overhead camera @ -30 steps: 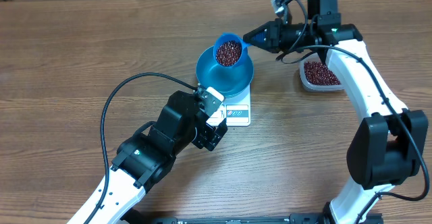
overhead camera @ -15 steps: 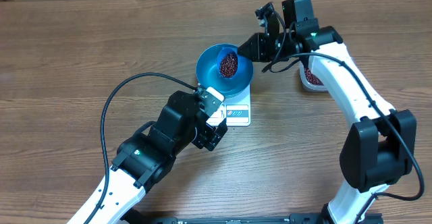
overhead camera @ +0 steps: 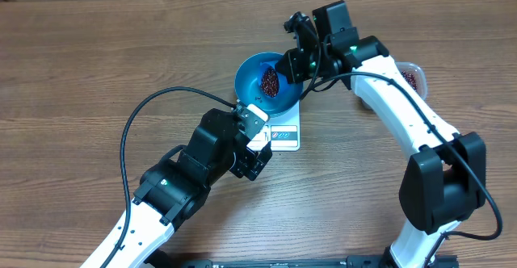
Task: Scoop item into bowl and weigh 150g on scale
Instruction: 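Tilt the scoop with right gripper to pour beans into the teal bowl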
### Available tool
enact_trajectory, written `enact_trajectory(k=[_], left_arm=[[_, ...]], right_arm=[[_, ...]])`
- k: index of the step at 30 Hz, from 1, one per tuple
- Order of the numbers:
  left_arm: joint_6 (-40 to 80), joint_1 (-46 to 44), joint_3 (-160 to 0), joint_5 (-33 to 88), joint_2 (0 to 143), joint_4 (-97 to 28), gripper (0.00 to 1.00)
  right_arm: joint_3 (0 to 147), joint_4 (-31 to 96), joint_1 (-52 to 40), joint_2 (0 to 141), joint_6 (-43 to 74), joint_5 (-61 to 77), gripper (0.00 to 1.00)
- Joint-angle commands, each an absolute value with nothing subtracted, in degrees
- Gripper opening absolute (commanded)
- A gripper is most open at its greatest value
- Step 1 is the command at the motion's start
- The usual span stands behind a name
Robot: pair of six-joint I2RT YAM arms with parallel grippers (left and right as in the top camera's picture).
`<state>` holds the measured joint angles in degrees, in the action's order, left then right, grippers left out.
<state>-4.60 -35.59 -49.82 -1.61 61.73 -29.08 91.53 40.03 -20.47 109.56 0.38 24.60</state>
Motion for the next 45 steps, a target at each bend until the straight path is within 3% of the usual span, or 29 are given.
enact_trajectory(k=[1,33,45], left_arm=[[-4.25,-35.59,-49.54,-1.91,61.87,-28.93,1.0],[-4.25,-35.59,-49.54,-1.91,61.87,-28.93,0.99],[-4.25,-35.59,-49.54,-1.91,61.87,-28.93,1.0]], right_arm=[[92.77,39.79,-22.68,106.76,-1.91,17.63,0.04],[92.77,43.35,-23.42,99.59,-3.55,11.18,0.04],[92.77,43.9,-29.93,99.37,-7.44,0.43,0.04]])
